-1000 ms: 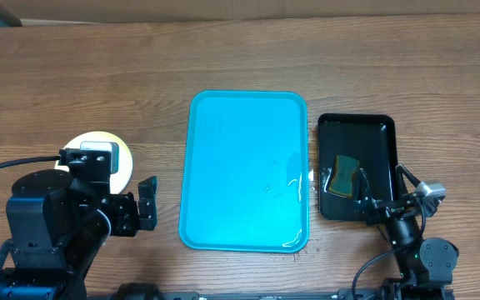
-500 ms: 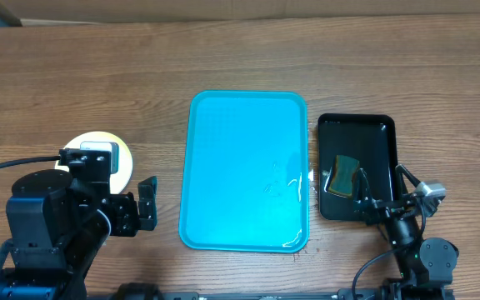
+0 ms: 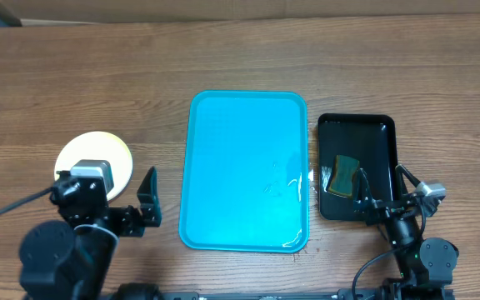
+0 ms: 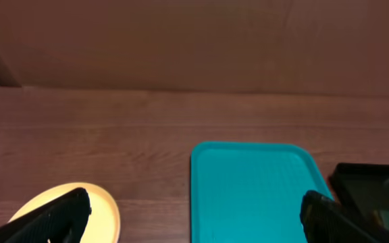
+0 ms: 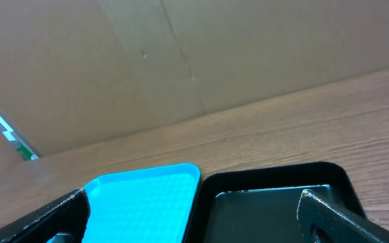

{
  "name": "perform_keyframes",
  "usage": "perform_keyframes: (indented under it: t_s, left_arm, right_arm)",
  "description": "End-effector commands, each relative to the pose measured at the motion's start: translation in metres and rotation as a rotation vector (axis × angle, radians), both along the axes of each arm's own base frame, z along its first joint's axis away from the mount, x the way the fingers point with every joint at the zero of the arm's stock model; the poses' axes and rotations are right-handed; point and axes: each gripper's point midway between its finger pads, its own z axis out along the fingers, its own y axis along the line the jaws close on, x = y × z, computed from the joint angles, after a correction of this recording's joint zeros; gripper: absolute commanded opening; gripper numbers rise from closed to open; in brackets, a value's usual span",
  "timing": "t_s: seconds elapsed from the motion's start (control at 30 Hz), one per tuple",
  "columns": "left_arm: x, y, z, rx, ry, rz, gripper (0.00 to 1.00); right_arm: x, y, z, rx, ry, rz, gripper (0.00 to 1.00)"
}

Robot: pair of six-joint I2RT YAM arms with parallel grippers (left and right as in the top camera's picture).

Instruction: Clean dirty plates on tray and stack at the side

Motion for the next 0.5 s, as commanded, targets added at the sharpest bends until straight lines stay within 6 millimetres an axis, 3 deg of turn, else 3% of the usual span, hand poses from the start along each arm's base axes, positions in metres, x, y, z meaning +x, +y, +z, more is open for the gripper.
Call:
perform_keyframes:
  t_s: [0.0, 0.23, 0.47]
  left_arm:
    - [0.002, -0.009, -0.023, -0.053, -0.086, -0.039, 1.0]
    - [0.006, -0.012, -0.057, -0.057, -0.265, -0.062, 1.0]
    - [0.012, -0.014, -0.092, -0.063, -0.321, -0.07, 1.0]
  right_arm:
    - [0.001, -0.003, -0.002, -0.001, -0.002, -0.017, 1.0]
    - [0.001, -0.003, -0.002, -0.001, -0.002, -0.017, 1.0]
    - [0.001, -0.003, -0.002, -0.001, -0.002, -0.017, 1.0]
